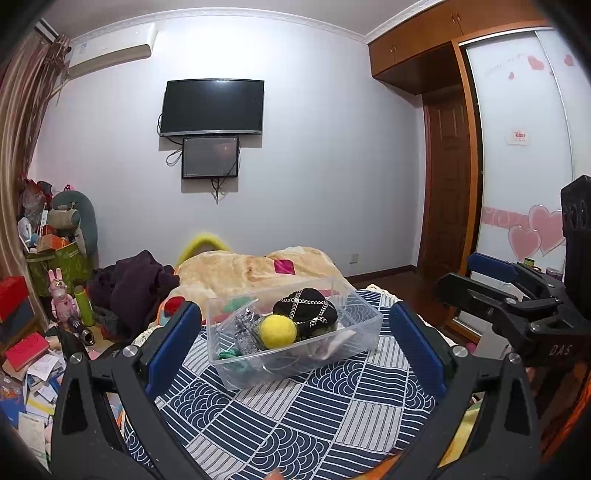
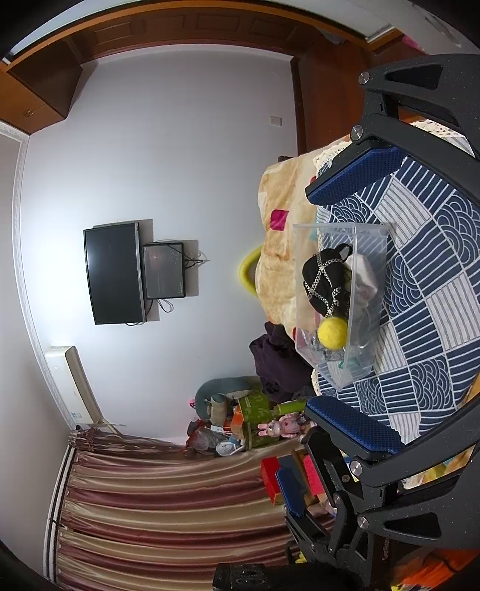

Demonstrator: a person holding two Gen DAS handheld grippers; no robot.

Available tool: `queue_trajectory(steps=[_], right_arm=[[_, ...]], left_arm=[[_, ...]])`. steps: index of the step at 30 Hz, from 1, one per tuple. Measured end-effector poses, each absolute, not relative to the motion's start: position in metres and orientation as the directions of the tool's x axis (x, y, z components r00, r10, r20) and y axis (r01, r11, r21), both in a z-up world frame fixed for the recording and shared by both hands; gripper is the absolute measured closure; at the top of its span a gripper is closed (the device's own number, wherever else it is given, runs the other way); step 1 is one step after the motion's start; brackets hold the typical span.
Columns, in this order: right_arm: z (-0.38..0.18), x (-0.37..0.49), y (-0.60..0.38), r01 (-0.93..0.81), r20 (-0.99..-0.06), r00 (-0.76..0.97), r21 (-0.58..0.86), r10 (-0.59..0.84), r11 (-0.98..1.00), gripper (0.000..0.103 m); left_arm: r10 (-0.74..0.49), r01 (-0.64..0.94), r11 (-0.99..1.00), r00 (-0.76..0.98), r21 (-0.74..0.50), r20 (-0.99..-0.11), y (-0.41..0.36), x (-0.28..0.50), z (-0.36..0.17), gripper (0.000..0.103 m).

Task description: Organize soft objects

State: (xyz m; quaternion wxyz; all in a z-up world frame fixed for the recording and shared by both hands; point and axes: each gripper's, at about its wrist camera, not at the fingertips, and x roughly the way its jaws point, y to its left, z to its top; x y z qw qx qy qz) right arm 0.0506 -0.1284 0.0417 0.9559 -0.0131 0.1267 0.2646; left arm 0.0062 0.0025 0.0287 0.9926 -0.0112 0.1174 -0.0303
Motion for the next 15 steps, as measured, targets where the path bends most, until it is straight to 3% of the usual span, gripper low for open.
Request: queue_trajectory(steps=[15], right_arm=[[0.0384,0.051,-0.1291,-0.508,-0.261,0.827,0.037,0.499,0.861,0.0]], left_arm=[[-0.085,0.075,0.996,0.967,-0.049,-0.239,0.0039,0.0072,0.0269,0.0]])
